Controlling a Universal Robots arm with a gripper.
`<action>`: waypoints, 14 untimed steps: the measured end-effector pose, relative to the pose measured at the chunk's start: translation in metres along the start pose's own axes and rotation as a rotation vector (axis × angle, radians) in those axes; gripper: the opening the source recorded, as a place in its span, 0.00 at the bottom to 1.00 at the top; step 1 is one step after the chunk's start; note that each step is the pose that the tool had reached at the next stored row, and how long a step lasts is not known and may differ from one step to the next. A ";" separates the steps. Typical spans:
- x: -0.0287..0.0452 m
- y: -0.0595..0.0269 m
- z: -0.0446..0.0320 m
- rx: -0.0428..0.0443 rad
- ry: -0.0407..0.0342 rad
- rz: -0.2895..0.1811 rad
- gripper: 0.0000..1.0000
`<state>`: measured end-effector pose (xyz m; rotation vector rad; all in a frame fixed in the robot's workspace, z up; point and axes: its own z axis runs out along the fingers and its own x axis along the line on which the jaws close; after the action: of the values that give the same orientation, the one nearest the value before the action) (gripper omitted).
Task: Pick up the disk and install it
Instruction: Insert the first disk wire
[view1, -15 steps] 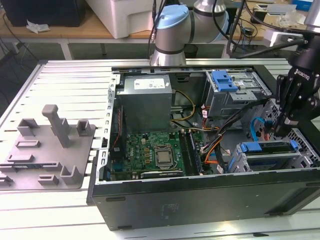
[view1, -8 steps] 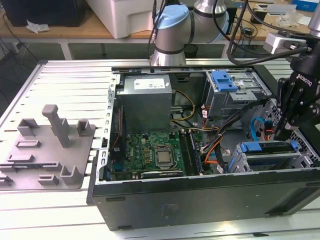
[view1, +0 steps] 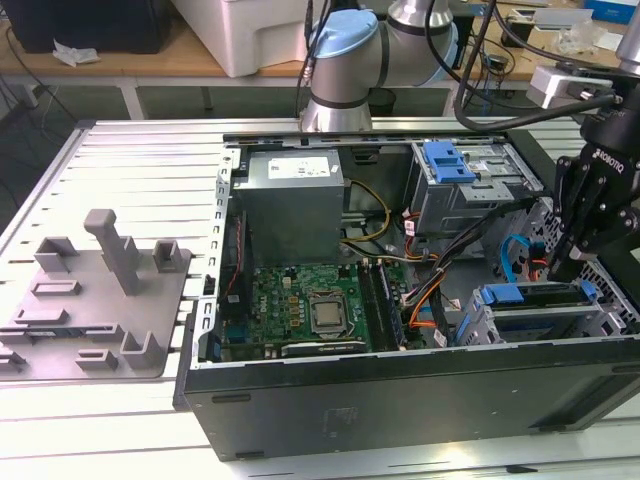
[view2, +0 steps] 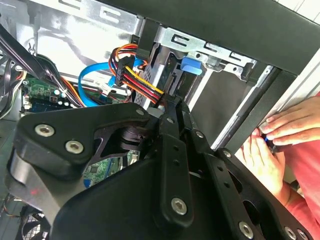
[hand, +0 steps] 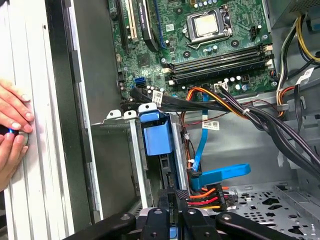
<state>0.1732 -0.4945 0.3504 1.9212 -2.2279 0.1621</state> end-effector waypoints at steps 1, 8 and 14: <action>0.0001 0.0000 0.0001 0.0001 -0.0046 -0.004 0.16; 0.0014 -0.0002 0.0005 0.0118 -0.0188 -0.053 0.16; 0.0034 -0.0005 0.0009 0.0156 -0.0233 -0.061 0.16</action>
<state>0.1732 -0.4981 0.3503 2.0063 -2.1860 0.1493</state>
